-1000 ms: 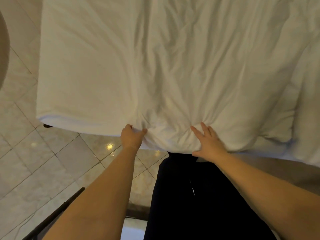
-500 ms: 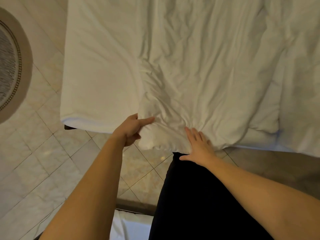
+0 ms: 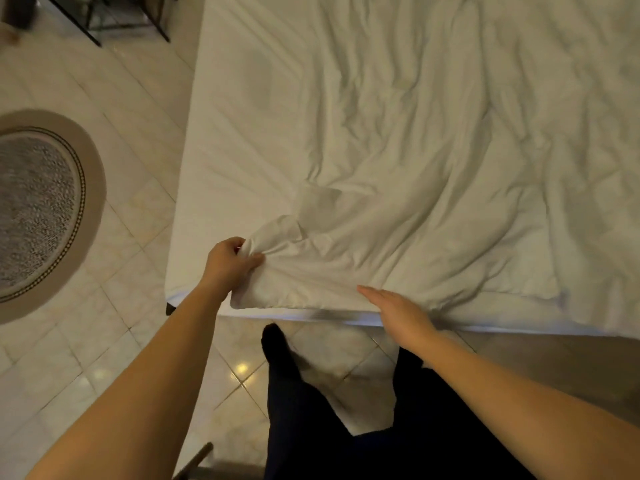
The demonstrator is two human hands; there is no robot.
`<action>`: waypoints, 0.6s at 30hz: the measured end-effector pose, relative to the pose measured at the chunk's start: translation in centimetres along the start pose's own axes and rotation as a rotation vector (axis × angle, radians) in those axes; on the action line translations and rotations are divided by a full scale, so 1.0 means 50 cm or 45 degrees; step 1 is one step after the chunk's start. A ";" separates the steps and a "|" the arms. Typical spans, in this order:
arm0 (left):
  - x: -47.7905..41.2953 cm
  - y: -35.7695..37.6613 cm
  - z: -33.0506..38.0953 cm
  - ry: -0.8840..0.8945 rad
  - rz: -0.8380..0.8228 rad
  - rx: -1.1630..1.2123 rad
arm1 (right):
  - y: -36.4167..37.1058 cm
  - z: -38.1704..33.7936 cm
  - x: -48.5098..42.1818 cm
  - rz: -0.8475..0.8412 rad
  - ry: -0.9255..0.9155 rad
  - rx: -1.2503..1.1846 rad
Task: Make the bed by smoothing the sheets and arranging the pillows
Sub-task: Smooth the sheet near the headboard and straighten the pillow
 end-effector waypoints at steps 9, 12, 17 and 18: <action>-0.232 -0.247 -0.121 0.193 0.016 0.004 | 0.062 -0.273 -0.216 0.106 0.109 -0.018; -0.281 -0.324 -0.195 0.247 0.021 -0.061 | 0.133 -0.365 -0.262 0.108 0.163 -0.045; -0.345 -0.499 -0.415 0.208 0.148 -0.076 | 0.256 -0.577 -0.383 0.022 0.079 -0.116; -0.356 -0.515 -0.455 0.182 0.154 -0.088 | 0.275 -0.602 -0.406 -0.016 0.082 -0.108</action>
Point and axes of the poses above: each hand's wrist, its own x-axis away from the middle knuckle, its own y-axis out of the palm, z = x × y, the point moved 3 cm from there along -x, towards the middle knuckle, and after that the axes turned 3 degrees about z, right-handed, at the moved point
